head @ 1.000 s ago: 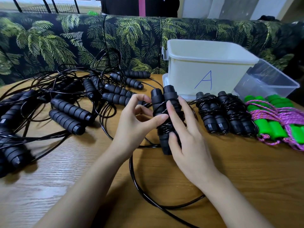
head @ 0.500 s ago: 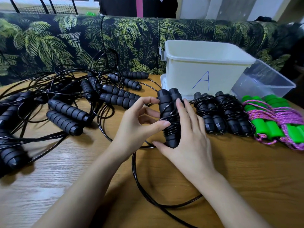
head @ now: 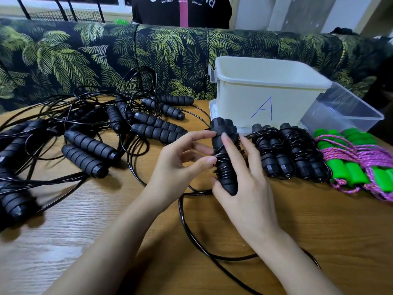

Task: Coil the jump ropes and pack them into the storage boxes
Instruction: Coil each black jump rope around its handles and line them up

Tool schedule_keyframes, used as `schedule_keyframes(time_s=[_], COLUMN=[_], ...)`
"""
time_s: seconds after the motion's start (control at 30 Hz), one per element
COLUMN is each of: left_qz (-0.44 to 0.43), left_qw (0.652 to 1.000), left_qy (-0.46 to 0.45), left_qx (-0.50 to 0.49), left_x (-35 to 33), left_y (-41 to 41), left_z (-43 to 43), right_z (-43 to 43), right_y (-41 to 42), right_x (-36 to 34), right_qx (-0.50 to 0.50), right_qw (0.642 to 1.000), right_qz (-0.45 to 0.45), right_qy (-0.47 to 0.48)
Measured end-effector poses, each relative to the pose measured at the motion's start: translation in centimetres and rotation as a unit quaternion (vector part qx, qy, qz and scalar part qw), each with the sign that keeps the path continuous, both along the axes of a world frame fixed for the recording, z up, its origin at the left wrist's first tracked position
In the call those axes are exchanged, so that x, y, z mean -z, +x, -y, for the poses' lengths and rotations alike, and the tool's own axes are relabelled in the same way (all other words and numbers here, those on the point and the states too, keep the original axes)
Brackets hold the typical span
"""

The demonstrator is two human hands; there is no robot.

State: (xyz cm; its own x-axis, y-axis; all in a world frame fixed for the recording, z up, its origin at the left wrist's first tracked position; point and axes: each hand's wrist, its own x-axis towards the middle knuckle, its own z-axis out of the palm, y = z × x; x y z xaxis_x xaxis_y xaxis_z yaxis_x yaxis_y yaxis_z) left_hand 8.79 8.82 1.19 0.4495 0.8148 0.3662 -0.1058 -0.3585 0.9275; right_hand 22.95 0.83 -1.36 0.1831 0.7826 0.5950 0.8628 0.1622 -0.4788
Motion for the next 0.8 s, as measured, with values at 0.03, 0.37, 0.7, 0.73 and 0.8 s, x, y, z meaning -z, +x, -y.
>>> schedule_keyframes(time_s=[0.03, 0.37, 0.7, 0.73, 0.8], left_qz=[0.003, 0.015, 0.026, 0.025, 0.023], left_qw=[1.0, 0.985, 0.986, 0.987, 0.99], left_qy=[-0.007, -0.166, -0.158, -0.151, -0.14], left_qx=[0.002, 0.039, 0.046, 0.041, 0.026], left_x=[-0.02, -0.13, -0.32, -0.33, -0.36], left_y=[-0.03, -0.37, -0.2, -0.13, -0.01], left_z=[0.01, -0.23, 0.26, 0.32, 0.36], right_z=[-0.02, 0.0, -0.01, -0.01, -0.17], right_y=[-0.03, -0.41, -0.53, -0.5, -0.35], right_x=[0.08, -0.07, -0.42, -0.34, -0.11], right_qx=[-0.006, -0.061, 0.002, -0.003, -0.031], right_qw=[1.0, 0.994, 1.0, 1.0, 0.998], right_qz=[-0.007, -0.084, 0.016, 0.005, -0.033], right_qy=[0.003, 0.023, -0.006, 0.001, 0.034])
